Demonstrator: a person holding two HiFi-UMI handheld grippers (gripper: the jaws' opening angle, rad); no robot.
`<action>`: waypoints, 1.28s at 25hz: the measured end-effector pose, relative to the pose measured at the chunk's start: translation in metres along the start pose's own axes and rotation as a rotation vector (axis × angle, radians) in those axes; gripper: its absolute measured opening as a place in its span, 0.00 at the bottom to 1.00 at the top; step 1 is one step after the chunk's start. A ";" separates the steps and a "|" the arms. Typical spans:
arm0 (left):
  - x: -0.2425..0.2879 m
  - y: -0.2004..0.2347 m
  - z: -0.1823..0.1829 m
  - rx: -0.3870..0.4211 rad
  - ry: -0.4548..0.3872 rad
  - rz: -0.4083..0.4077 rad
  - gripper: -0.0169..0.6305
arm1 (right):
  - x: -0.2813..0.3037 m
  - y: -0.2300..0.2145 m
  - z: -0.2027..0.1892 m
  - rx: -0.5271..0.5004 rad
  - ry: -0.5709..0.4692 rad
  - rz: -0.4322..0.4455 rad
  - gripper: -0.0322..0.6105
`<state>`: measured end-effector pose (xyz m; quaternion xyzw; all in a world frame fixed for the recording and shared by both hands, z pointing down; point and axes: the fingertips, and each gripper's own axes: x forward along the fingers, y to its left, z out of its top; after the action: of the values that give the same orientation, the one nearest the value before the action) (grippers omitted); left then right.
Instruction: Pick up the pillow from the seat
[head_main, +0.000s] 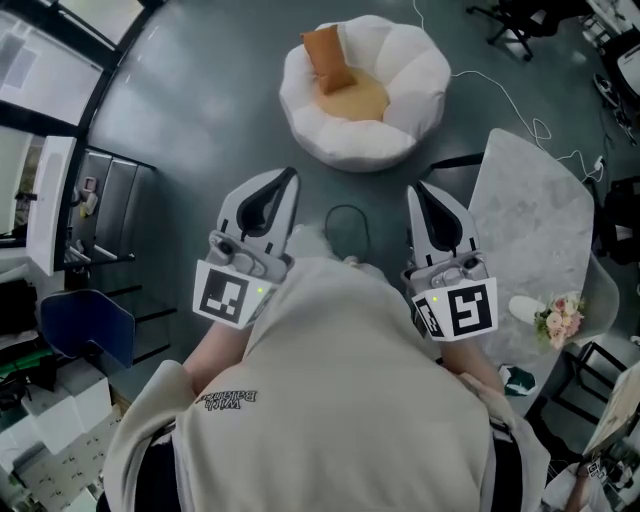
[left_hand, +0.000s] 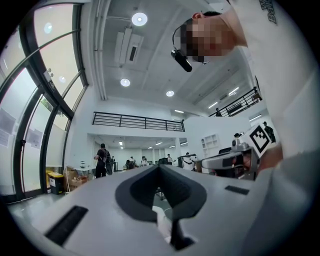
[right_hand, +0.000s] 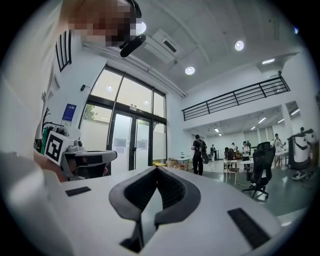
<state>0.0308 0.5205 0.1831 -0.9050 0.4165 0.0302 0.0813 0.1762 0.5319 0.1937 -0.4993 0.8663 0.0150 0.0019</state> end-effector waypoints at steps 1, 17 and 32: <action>0.003 -0.003 -0.003 0.004 0.002 -0.002 0.04 | 0.000 -0.004 -0.003 0.003 -0.002 0.001 0.06; 0.075 0.060 -0.055 -0.002 0.019 -0.031 0.04 | 0.097 -0.039 -0.041 -0.005 0.005 0.018 0.06; 0.183 0.230 -0.089 -0.052 0.073 -0.043 0.04 | 0.294 -0.088 -0.038 0.010 0.068 -0.014 0.06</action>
<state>-0.0263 0.2212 0.2199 -0.9160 0.3989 0.0065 0.0430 0.1054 0.2331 0.2237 -0.5057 0.8623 -0.0065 -0.0250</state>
